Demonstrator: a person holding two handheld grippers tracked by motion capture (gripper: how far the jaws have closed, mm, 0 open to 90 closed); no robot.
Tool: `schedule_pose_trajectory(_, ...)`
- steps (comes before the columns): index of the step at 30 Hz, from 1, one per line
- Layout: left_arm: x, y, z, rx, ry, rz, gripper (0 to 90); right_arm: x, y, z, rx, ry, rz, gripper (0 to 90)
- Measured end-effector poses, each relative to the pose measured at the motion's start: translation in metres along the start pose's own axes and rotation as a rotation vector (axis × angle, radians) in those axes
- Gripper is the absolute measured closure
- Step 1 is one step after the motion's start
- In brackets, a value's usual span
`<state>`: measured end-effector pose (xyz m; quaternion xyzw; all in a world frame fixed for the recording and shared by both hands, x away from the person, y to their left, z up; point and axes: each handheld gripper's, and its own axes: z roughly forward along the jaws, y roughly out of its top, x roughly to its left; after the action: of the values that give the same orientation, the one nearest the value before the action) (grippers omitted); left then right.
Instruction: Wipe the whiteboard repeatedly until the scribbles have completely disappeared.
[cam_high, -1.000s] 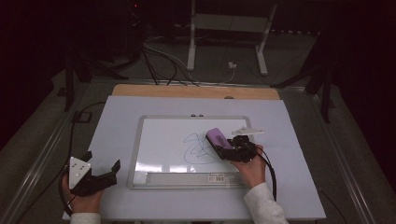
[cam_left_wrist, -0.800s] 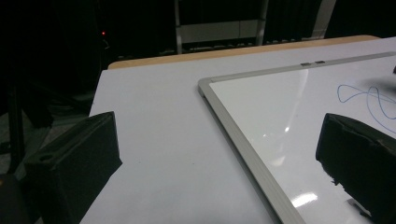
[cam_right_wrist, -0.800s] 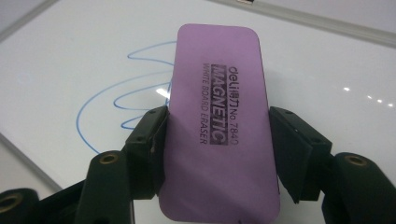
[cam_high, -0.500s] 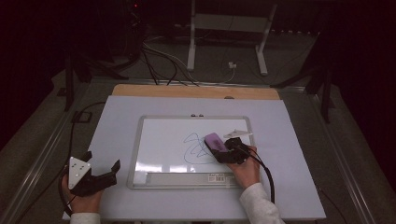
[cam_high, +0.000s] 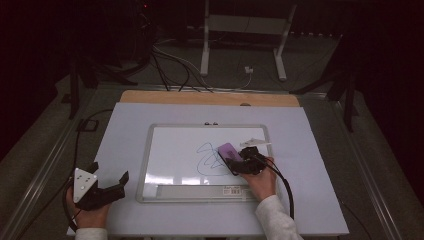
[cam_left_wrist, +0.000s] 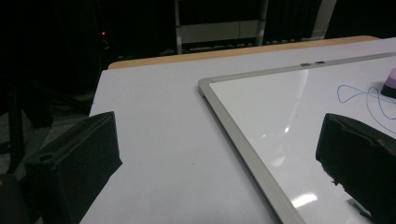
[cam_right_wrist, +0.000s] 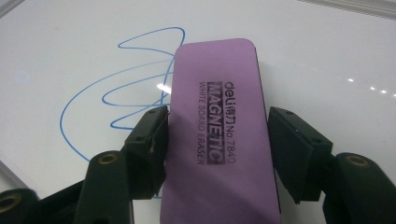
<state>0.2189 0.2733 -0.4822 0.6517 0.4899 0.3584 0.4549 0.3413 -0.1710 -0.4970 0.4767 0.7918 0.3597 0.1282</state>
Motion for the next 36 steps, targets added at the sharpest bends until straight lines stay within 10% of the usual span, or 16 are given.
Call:
schedule_pose_trajectory(14, -0.001, 0.0, 0.0, 0.004, -0.002, 0.008, 0.6, 0.025, -0.005, 0.003, 0.003, 0.084, -0.034, 40.6)
schedule_pose_trajectory(27, 0.0, 0.0, -0.001, -0.001, 0.001, 0.0, 0.6, 0.002, 0.002, 0.003, -0.003, -0.063, 0.019, 40.9)
schedule_pose_trajectory(36, -0.001, 0.0, 0.0, 0.004, -0.001, 0.007, 0.6, 0.026, -0.003, 0.004, 0.004, 0.009, -0.026, 40.9)
